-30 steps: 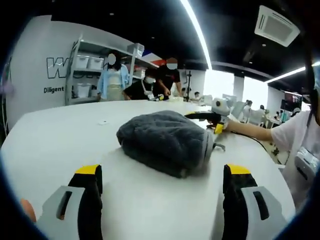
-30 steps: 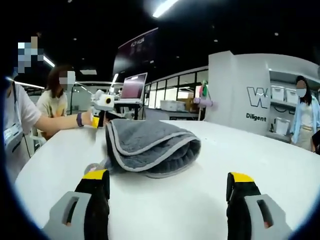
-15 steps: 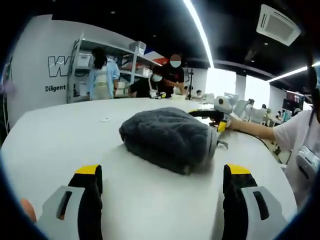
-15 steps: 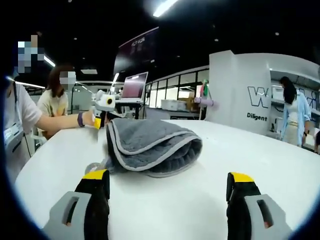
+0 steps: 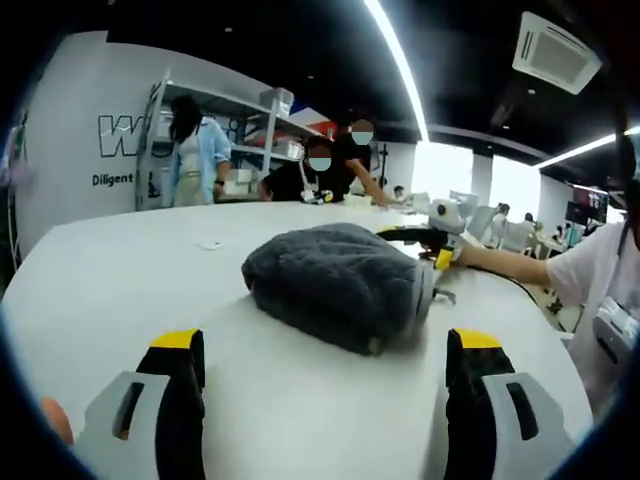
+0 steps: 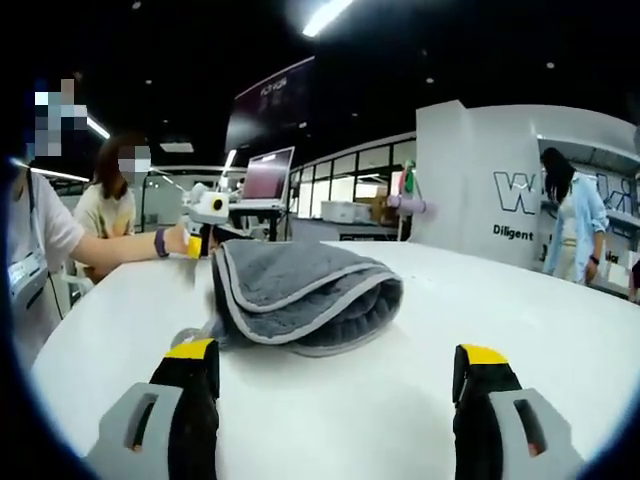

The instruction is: Fold the towel on the table until its edges align and the towel forms a compact rectangular stack.

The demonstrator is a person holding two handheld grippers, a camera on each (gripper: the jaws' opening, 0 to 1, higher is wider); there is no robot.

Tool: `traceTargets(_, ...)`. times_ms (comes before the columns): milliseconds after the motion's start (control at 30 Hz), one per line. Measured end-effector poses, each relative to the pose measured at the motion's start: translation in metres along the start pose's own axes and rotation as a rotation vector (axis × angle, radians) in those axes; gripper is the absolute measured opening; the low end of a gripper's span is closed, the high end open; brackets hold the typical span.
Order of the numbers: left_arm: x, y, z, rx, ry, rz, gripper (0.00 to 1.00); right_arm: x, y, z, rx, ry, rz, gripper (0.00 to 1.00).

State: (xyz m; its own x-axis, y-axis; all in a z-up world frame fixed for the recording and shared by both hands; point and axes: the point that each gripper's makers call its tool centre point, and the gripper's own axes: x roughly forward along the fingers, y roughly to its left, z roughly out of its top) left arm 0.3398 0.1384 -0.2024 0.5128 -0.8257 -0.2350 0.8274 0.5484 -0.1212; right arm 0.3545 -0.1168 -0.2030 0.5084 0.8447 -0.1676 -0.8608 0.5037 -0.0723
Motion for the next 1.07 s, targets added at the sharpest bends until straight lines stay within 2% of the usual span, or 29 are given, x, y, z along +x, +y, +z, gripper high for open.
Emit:
traceTargets(500,-0.0014,-0.0006,0.0023,-0.013,-0.024,0.006,0.99,-0.0005,0.0006,0.0007,0.013,-0.008,-0.006,0.99)
traceTargets(1067,-0.0014,-0.0012,-0.0007,-0.022,-0.019,0.008,0.99,-0.001,-0.0002,0.0035,0.027,-0.022,-0.005,0.99)
